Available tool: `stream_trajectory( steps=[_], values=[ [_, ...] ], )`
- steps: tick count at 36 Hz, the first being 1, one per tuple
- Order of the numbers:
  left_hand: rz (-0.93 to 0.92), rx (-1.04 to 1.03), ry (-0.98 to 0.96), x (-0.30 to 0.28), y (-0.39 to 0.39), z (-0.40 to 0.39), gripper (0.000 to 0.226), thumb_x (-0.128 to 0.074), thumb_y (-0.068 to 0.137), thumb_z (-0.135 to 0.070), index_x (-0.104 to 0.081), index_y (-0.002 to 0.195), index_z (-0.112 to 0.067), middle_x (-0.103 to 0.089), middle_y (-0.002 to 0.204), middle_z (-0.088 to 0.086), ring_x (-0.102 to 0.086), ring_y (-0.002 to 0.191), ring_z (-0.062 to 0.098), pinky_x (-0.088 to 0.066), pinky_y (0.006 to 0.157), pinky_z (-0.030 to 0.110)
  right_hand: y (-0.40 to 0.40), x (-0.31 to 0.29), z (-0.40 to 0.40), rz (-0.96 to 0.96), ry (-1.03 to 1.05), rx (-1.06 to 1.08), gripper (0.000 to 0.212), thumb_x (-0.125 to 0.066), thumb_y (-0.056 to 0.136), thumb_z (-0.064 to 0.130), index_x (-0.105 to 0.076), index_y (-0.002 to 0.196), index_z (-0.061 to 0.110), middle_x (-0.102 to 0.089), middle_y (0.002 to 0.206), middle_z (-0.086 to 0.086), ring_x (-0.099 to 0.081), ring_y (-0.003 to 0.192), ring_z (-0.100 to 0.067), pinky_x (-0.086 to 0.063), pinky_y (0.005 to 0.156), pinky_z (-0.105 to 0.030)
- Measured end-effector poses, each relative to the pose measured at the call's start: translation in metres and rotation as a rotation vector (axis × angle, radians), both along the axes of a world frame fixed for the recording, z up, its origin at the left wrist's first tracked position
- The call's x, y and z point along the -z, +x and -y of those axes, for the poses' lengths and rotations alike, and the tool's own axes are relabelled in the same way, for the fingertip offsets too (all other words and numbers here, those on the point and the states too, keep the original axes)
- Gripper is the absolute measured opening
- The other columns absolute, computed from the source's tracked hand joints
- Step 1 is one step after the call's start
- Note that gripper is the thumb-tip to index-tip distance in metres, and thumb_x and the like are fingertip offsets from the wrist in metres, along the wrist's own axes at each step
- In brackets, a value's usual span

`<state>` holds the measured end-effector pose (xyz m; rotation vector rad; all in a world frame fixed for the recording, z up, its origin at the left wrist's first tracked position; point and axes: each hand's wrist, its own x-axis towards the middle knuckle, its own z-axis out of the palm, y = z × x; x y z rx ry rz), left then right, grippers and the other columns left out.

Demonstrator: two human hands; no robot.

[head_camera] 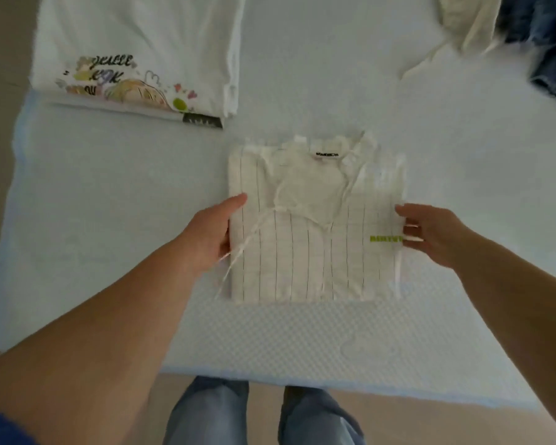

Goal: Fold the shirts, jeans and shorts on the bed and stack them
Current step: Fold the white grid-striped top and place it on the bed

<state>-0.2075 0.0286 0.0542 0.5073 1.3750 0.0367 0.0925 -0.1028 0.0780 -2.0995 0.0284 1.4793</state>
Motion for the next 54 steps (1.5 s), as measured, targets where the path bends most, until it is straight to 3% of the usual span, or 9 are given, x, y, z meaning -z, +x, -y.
stream_trajectory(
  steps=[8, 11, 14, 24, 29, 32, 41, 46, 54],
  values=[
    [-0.483, 0.249, 0.52, 0.008, 0.013, 0.032, 0.051, -0.058, 0.074, -0.062, -0.054, 0.106, -0.023, -0.058, 0.085, -0.015, -0.059, 0.079, 0.009, -0.042, 0.062, 0.025, 0.002, 0.041, 0.019, 0.256, -0.012, -0.154, 0.03, -0.065, 0.084, 0.027, -0.061, 0.111, 0.016, -0.068, 0.102, -0.001, -0.065, 0.092, -0.022, -0.054, 0.083, -0.042],
    [-0.691, 0.481, 0.826, -0.006, 0.008, 0.054, 0.08, -0.068, 0.07, -0.056, -0.038, 0.134, -0.02, -0.05, 0.12, -0.001, -0.053, 0.102, 0.018, -0.047, 0.083, 0.036, 0.002, 0.037, 0.019, 0.247, -0.03, -0.216, 0.025, -0.063, 0.086, 0.027, -0.059, 0.109, 0.017, -0.067, 0.099, 0.001, -0.065, 0.091, -0.022, -0.054, 0.084, -0.042],
    [-0.698, 0.657, 1.113, -0.013, 0.015, 0.059, 0.066, -0.073, 0.074, -0.038, -0.049, 0.13, -0.012, -0.053, 0.117, 0.014, -0.051, 0.107, 0.03, -0.042, 0.087, 0.039, 0.0, 0.034, 0.016, 0.339, -0.059, -0.347, 0.026, -0.061, 0.087, 0.031, -0.055, 0.11, 0.02, -0.058, 0.085, 0.012, -0.058, 0.078, -0.01, -0.047, 0.064, -0.028],
    [-0.504, 1.07, 1.089, -0.006, 0.092, -0.027, 0.074, -0.055, 0.085, -0.019, -0.021, 0.144, -0.045, -0.038, 0.101, -0.001, -0.044, 0.082, 0.015, -0.034, 0.064, 0.03, -0.008, 0.041, 0.008, 0.417, -0.066, -0.445, 0.039, -0.058, 0.085, 0.032, -0.046, 0.119, 0.016, -0.05, 0.091, 0.009, -0.048, 0.076, -0.012, -0.032, 0.052, -0.021],
    [-0.494, 1.464, 1.042, -0.006, 0.111, -0.067, 0.027, -0.056, 0.083, -0.027, -0.064, 0.105, -0.04, -0.046, 0.095, -0.01, -0.044, 0.083, 0.012, -0.033, 0.07, 0.031, -0.003, 0.047, 0.009, 0.404, -0.064, -0.455, 0.029, -0.059, 0.085, 0.034, -0.045, 0.108, 0.022, -0.052, 0.087, 0.012, -0.049, 0.072, -0.004, -0.034, 0.052, -0.021],
    [-0.454, 1.54, 1.063, -0.006, 0.113, -0.088, 0.005, -0.059, 0.082, -0.03, -0.062, 0.083, -0.034, -0.055, 0.085, -0.013, -0.047, 0.081, 0.013, -0.037, 0.073, 0.033, 0.0, 0.049, 0.009, 0.387, -0.062, -0.454, 0.025, -0.06, 0.085, 0.035, -0.045, 0.103, 0.025, -0.054, 0.086, 0.015, -0.051, 0.073, -0.003, -0.036, 0.052, -0.02],
    [-0.498, 1.196, 0.959, 0.014, 0.113, -0.11, 0.014, -0.067, 0.081, -0.039, -0.059, 0.081, -0.027, -0.059, 0.082, -0.011, -0.053, 0.076, 0.01, -0.038, 0.065, 0.027, -0.003, 0.051, 0.006, 0.428, -0.062, -0.457, 0.024, -0.062, 0.084, 0.036, -0.046, 0.097, 0.024, -0.055, 0.082, 0.012, -0.053, 0.071, -0.006, -0.036, 0.051, -0.021],
    [-0.598, 0.844, 1.152, 0.023, 0.111, -0.089, 0.033, -0.062, 0.084, -0.034, -0.056, 0.113, -0.02, -0.059, 0.102, -0.003, -0.053, 0.088, 0.013, -0.037, 0.075, 0.028, -0.004, 0.051, 0.007, 0.453, -0.054, -0.468, 0.025, -0.062, 0.083, 0.037, -0.045, 0.097, 0.025, -0.054, 0.081, 0.014, -0.051, 0.071, -0.003, -0.035, 0.052, -0.02],
    [-0.632, 0.598, 0.995, -0.007, 0.06, -0.017, 0.019, -0.061, 0.082, -0.04, -0.058, 0.092, -0.024, -0.053, 0.086, -0.005, -0.049, 0.071, 0.01, -0.032, 0.058, 0.019, -0.007, 0.046, 0.009, 0.461, -0.076, -0.439, 0.023, -0.06, 0.085, 0.036, -0.046, 0.099, 0.024, -0.052, 0.08, 0.016, -0.047, 0.068, -0.001, -0.032, 0.051, -0.021]
  ],
)
